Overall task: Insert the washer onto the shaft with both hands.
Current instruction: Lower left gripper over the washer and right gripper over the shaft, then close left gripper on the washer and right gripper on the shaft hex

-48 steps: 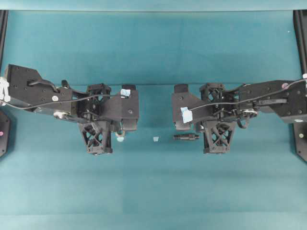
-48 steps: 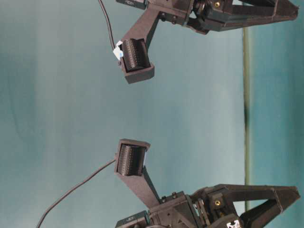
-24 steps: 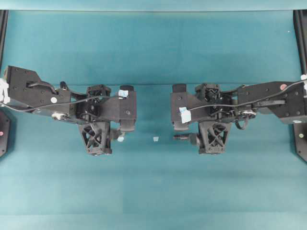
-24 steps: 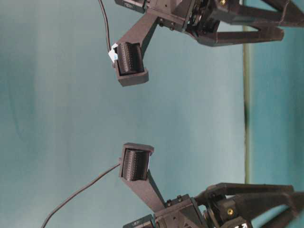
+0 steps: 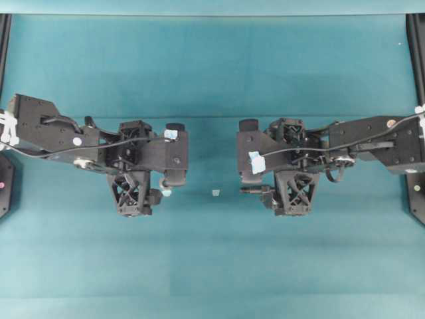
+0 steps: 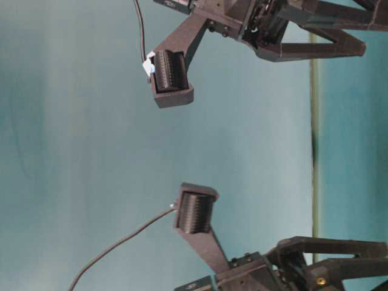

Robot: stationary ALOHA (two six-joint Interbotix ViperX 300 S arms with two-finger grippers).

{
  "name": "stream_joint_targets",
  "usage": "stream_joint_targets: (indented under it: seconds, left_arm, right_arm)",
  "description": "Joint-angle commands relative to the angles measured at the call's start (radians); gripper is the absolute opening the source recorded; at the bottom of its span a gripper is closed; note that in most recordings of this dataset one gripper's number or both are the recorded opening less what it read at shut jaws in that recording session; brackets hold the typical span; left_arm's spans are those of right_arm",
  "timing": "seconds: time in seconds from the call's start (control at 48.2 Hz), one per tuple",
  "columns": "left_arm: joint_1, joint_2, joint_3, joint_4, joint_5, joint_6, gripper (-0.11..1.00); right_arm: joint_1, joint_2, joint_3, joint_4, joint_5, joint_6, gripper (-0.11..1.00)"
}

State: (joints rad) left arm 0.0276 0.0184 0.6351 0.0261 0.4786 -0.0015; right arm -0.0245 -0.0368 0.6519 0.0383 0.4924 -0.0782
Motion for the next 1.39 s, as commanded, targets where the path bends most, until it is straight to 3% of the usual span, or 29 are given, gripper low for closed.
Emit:
stream_joint_targets:
  seconds: [0.0,0.394,1.37]
  left_arm:
    - [-0.005,0.005,-0.008,0.002,-0.012,0.002,0.90]
    - [-0.005,0.084,-0.034,0.002,-0.048,-0.002,0.90]
    - [-0.005,0.126,-0.029,0.002,-0.078,-0.011,0.90]
  right_arm:
    - [0.009,-0.008,0.006,-0.002,-0.029,0.009,0.87]
    - [0.011,0.031,0.040,0.000,-0.069,0.035,0.86]
    - [0.020,0.112,0.060,-0.002,-0.106,0.034,0.86]
